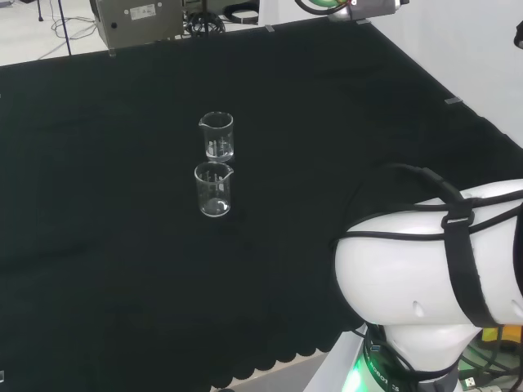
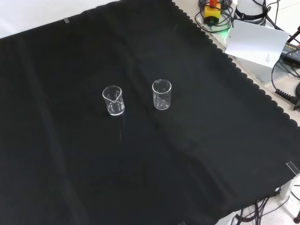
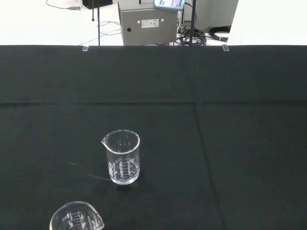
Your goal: Pick up the beaker on the right.
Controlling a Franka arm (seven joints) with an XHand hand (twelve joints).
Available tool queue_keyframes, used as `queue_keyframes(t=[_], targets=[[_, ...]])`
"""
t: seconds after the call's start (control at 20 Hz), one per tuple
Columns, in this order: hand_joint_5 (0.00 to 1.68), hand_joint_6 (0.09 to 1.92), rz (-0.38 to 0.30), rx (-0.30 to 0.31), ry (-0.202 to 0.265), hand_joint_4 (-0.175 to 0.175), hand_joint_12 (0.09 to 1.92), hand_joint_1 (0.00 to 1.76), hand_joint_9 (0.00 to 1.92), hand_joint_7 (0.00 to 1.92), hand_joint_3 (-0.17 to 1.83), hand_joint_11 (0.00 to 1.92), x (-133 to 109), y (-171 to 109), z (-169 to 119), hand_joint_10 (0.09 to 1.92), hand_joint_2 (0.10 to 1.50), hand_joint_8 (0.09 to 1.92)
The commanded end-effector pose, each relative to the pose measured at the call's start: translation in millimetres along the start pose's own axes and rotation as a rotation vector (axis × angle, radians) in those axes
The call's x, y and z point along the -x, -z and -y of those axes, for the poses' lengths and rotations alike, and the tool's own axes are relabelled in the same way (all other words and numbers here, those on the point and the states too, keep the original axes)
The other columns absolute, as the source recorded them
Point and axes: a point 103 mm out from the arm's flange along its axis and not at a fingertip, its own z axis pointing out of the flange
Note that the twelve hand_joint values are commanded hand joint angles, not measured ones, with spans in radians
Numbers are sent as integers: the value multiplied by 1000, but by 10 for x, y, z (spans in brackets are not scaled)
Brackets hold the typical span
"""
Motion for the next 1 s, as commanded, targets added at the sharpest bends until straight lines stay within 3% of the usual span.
queue_keyframes(t=[0.05, 0.15, 0.25, 0.7, 1.0], targets=[[252, 87, 11, 8, -2, -29, 1316, 194, 114, 32, 542, 0, 2, 2, -2, 620, 1060, 414], [221, 87, 13, 6, -7, -24, 1301, 44, 68, 7, 420, 0, 12, 5, -6, 635, 1197, 363], [215, 87, 16, 6, -9, -23, 1297, 8, 56, 1, 381, 0, 7, 6, -5, 640, 1234, 351], [219, 87, 11, -27, -51, -23, 1298, 0, 58, 0, 348, 0, 125, -149, -83, 647, 1256, 362], [225, 87, -23, -35, -81, -24, 1300, 6, 81, 26, 323, 0, 271, -400, -250, 662, 1257, 410]])
